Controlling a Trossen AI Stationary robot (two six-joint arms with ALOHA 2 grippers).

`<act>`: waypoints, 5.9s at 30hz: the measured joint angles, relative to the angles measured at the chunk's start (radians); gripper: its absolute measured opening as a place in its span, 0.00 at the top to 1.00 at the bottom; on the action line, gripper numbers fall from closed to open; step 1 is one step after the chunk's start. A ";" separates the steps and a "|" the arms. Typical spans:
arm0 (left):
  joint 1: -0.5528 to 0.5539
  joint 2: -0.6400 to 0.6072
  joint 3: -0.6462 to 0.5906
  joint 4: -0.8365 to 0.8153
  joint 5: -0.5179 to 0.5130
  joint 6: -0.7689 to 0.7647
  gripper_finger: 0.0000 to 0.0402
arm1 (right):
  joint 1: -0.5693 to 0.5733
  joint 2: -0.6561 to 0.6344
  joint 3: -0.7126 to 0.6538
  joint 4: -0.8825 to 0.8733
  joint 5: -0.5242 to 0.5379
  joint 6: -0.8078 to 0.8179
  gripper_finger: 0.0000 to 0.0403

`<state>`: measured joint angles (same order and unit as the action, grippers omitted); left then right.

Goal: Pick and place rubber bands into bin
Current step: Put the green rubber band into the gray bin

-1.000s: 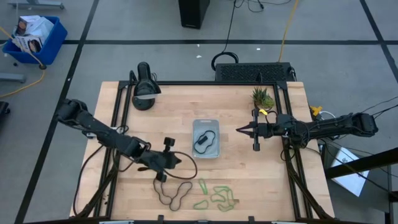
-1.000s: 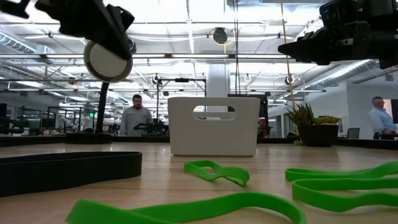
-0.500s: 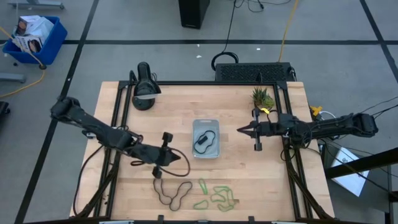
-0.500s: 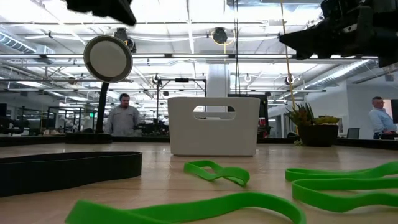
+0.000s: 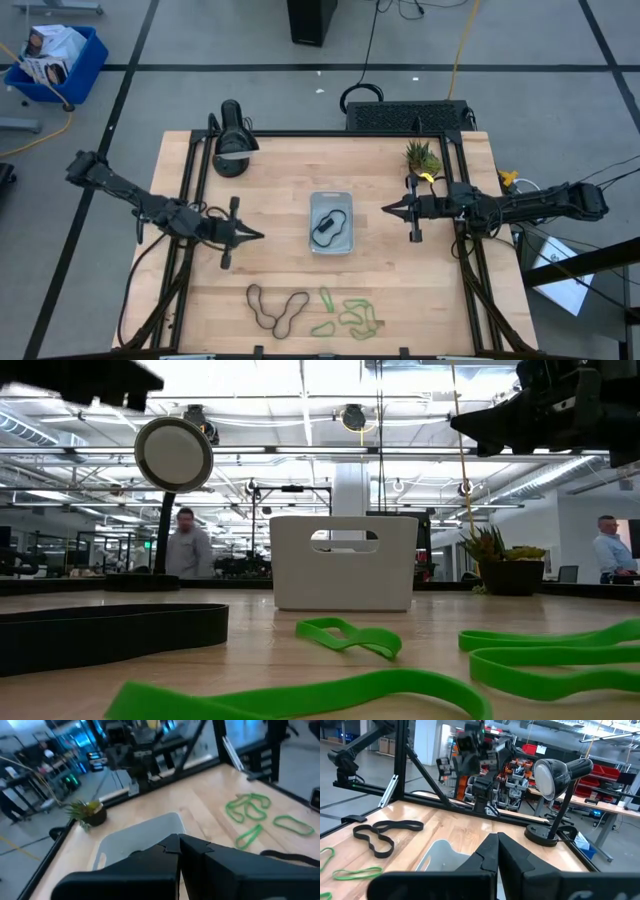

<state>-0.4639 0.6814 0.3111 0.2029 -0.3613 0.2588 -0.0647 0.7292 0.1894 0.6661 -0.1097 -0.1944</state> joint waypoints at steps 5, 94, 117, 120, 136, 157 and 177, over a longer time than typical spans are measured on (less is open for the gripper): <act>0.012 -0.088 -0.193 0.213 -0.009 0.020 1.00 | 0.000 0.000 0.000 -0.018 0.000 0.018 1.00; 0.017 -0.119 -0.271 0.234 -0.216 -0.062 0.90 | 0.728 0.816 0.735 -0.556 0.674 0.316 1.00; 0.017 -0.119 -0.271 0.236 -0.216 -0.054 0.90 | 0.581 0.032 0.014 -0.037 0.683 0.156 1.00; 0.017 -0.119 -0.271 0.235 -0.216 -0.053 0.90 | 0.581 0.009 -0.072 0.072 0.684 0.130 1.00; 0.018 -0.119 -0.270 0.235 -0.216 -0.034 0.90 | 0.576 0.006 -0.171 0.227 0.710 0.096 1.00; 0.020 -0.119 -0.270 0.248 -0.216 -0.036 0.90 | 0.290 0.657 0.499 -0.284 0.445 0.190 1.00; 0.020 -0.119 -0.270 0.243 -0.216 -0.059 0.90 | 0.247 0.793 0.600 -0.356 0.420 0.261 0.49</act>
<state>-0.4442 0.5626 0.0406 0.4455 -0.5774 0.2001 0.1825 1.5227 0.7898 0.3099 0.3099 0.0662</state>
